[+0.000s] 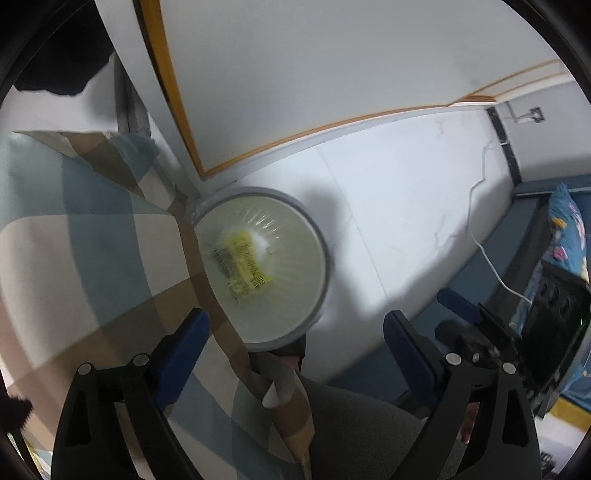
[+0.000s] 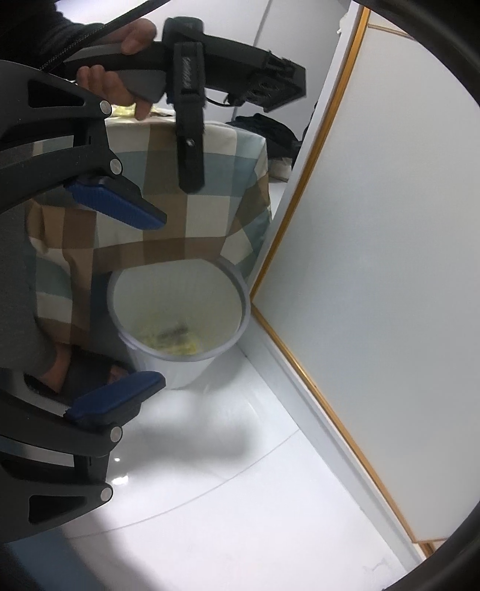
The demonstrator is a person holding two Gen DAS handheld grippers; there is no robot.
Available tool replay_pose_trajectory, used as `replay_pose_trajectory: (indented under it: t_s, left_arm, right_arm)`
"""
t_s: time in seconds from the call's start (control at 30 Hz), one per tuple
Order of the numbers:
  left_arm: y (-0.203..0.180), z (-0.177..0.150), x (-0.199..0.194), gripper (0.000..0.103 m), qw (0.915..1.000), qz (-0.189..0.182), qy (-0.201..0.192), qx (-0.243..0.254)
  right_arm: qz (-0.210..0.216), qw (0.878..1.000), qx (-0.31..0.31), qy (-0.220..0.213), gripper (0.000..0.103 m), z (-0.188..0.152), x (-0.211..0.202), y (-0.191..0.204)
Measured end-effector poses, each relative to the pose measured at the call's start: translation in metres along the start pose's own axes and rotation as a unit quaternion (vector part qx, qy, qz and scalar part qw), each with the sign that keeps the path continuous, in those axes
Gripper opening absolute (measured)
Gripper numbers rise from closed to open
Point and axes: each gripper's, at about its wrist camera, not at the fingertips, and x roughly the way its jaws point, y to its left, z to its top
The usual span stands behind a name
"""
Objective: Collect trash
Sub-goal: 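Move both tools back over the table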
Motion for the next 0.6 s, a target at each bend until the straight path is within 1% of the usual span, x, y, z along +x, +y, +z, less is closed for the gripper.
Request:
replay_pose_trajectory:
  t_s: [0.07, 0.13, 0.17, 0.23, 0.33, 0.37, 0.4, 0.47, 0.5, 0.57, 0.6]
  left_arm:
    - [-0.003, -0.009, -0.014, 0.093, 0.9996, -0.020, -0.017, 0.011]
    - [-0.006, -0.019, -0.034, 0.093, 0.9984, -0.030, -0.044, 0.019]
    - [-0.006, -0.028, -0.049, 0.093, 0.9970, -0.034, -0.066, 0.021]
    - [-0.005, -0.040, -0.073, 0.093, 0.9940, -0.036, -0.101, 0.024]
    - [0.002, -0.068, -0.116, 0.093, 0.9850, -0.022, -0.170, 0.019]
    - [0.007, -0.082, -0.135, 0.093, 0.9794, -0.015, -0.201, 0.012]
    - [0.007, -0.093, -0.146, 0.093, 0.9749, -0.010, -0.222, 0.006]
    - [0.018, -0.119, -0.174, 0.093, 0.9622, 0.006, -0.272, -0.009]
    - [0.025, -0.135, -0.189, 0.093, 0.9545, 0.015, -0.297, -0.017]
    - [0.039, -0.167, -0.217, 0.093, 0.9393, 0.031, -0.340, -0.037]
    - [0.047, -0.177, -0.224, 0.093, 0.9341, 0.035, -0.352, -0.046]
  right_arm:
    - [-0.005, 1.000, 0.000, -0.007, 0.079, 0.000, -0.011, 0.003]
    - [-0.006, 1.000, -0.001, -0.018, 0.079, -0.001, -0.025, 0.009]
    - [-0.007, 1.000, -0.003, -0.023, 0.079, -0.002, -0.034, 0.013]
    - [-0.008, 0.999, -0.009, -0.033, 0.079, -0.004, -0.051, 0.025]
    - [-0.005, 0.998, -0.023, -0.053, 0.080, -0.008, -0.081, 0.048]
    - [-0.002, 0.997, -0.032, -0.065, 0.080, -0.010, -0.094, 0.059]
    - [-0.003, 0.996, -0.042, -0.080, 0.080, -0.014, -0.108, 0.072]
    - [0.000, 0.993, -0.065, -0.103, 0.080, -0.020, -0.129, 0.097]
    - [0.000, 0.990, -0.081, -0.118, 0.080, -0.026, -0.142, 0.115]
    - [0.001, 0.985, -0.109, -0.136, 0.080, -0.037, -0.157, 0.145]
    - [0.001, 0.981, -0.130, -0.146, 0.080, -0.046, -0.164, 0.166]
